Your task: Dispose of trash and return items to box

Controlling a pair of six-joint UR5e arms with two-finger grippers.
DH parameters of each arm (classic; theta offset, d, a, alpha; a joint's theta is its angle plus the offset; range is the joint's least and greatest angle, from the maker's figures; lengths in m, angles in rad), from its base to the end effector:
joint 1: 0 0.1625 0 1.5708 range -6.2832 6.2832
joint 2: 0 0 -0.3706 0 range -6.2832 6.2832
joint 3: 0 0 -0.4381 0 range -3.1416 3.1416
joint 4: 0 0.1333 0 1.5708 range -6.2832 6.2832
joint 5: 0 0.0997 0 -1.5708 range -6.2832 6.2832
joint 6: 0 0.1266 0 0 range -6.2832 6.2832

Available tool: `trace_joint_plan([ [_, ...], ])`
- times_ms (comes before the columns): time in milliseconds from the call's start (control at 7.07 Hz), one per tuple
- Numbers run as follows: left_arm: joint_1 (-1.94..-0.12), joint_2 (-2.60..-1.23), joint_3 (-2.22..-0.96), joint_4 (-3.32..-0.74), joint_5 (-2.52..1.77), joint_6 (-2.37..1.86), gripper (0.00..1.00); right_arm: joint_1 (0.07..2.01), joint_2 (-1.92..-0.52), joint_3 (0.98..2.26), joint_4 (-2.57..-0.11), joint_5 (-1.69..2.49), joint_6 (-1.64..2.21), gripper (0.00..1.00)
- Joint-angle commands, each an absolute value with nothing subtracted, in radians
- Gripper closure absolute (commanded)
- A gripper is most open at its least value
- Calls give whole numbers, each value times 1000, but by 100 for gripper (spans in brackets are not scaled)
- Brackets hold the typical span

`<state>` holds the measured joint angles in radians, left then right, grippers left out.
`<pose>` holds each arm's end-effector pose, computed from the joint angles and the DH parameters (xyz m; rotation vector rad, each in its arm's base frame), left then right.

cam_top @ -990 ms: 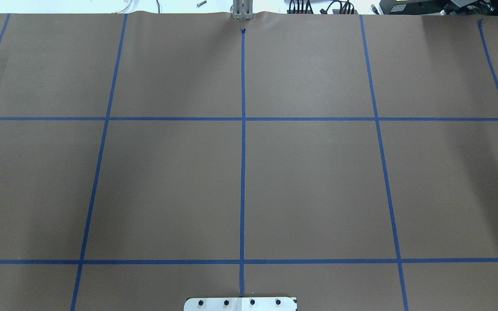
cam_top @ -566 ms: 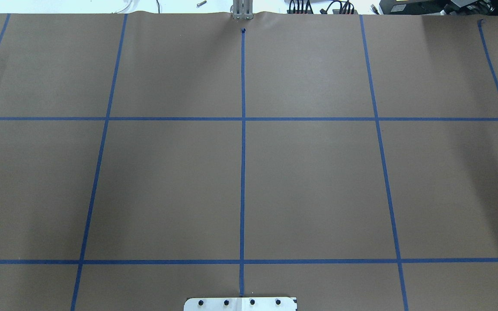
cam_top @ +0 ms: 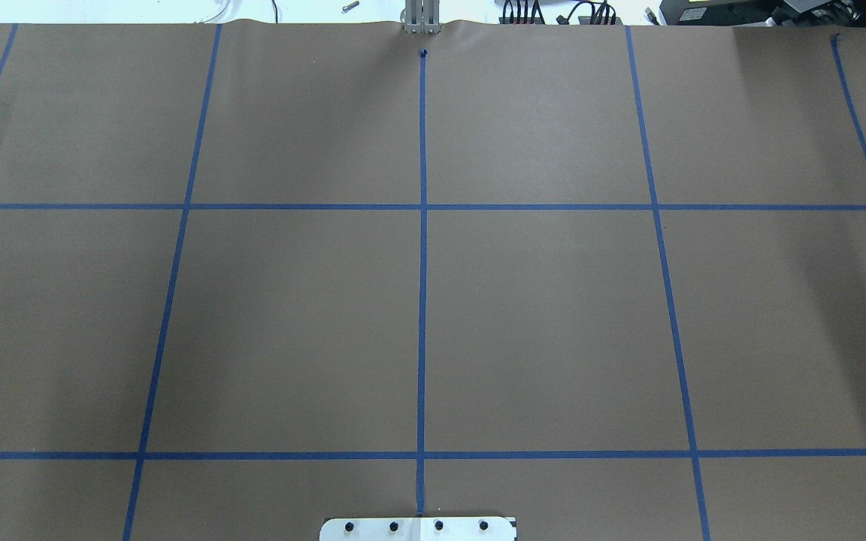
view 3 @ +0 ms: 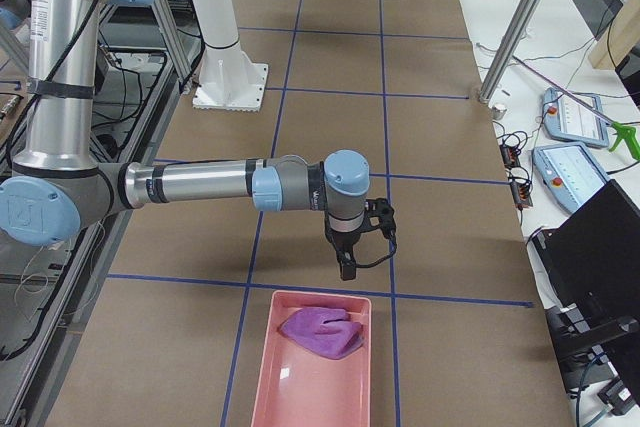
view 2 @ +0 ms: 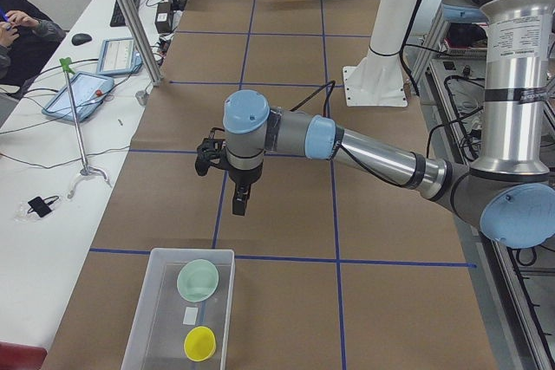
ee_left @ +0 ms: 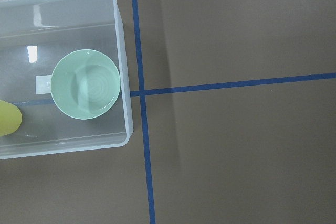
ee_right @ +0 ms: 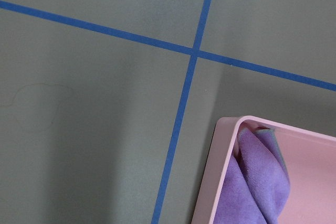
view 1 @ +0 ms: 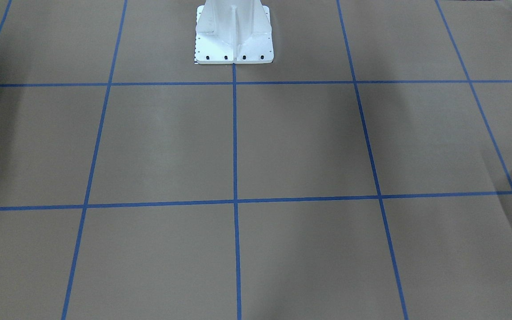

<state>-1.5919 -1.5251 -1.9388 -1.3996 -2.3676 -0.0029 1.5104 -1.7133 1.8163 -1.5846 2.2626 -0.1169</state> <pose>-0.0535 -0.5095 0.4664 0.1502 0.7938 0.0375 0.0228 -0.4934 0.5725 0.1053 -0.6898 -0.2009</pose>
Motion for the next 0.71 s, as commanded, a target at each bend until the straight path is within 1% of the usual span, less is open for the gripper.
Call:
trace_joint_plan([
  [0, -1592, -1525, -1937, -1399, -2365, -2, 1, 1509, -1712, 1819, -1585, 2263, -118, 0],
  [141, -1592, -1514, -1957, -1401, -2370, -2, 1, 1509, -1713, 1818, -1585, 2263, -118, 0],
  [566, -1592, -1514, -1960, -1401, -2372, -3, 1, 1505, -1710, 1816, -1583, 2258, -121, 0],
])
